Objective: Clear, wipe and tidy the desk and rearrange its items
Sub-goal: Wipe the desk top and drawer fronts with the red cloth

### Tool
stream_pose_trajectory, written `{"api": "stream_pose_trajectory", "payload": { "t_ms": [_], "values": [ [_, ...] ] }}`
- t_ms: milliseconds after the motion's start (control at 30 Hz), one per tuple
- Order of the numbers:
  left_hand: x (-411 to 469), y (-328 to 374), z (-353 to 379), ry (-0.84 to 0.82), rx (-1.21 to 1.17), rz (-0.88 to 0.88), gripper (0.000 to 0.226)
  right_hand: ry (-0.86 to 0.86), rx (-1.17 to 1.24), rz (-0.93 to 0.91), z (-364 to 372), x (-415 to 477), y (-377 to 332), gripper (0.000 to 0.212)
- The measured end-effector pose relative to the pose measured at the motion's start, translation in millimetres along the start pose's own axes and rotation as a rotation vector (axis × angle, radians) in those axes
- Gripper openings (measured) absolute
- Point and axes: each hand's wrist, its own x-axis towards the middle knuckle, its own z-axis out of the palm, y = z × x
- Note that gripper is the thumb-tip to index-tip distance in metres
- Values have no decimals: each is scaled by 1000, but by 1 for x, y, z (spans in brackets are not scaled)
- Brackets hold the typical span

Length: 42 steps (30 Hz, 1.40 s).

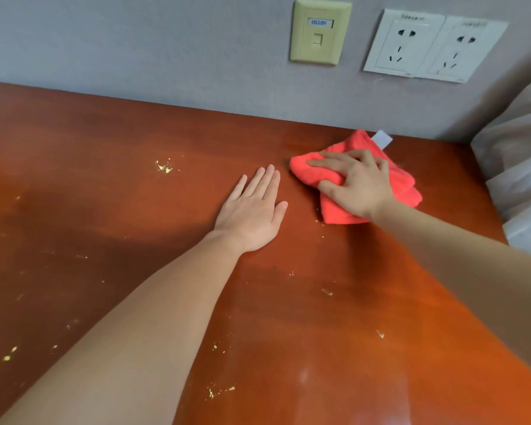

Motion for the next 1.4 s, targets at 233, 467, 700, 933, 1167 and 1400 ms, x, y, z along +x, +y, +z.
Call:
{"api": "stream_pose_trajectory", "payload": {
  "t_ms": [233, 467, 700, 933, 1167, 1400],
  "values": [
    [0, -2, -1, -23, -10, 13, 62, 147, 34, 291, 12, 3, -19, 44],
    [-4, -6, -6, -74, -13, 52, 63, -11, 30, -81, -5, -16, 8, 53],
    [-5, -6, -6, -68, -12, 62, 63, 88, 32, 99, 18, -23, -40, 47],
    [-6, -8, -11, -106, -38, 74, 63, 93, 104, 185, 3, -11, -8, 42],
    [-11, -5, -9, -84, -28, 65, 63, -10, 4, -81, 2, -35, -19, 49],
    [-30, 0, -5, -42, -40, 38, 62, 141, 99, 236, 18, -39, -45, 42]
  ]
}}
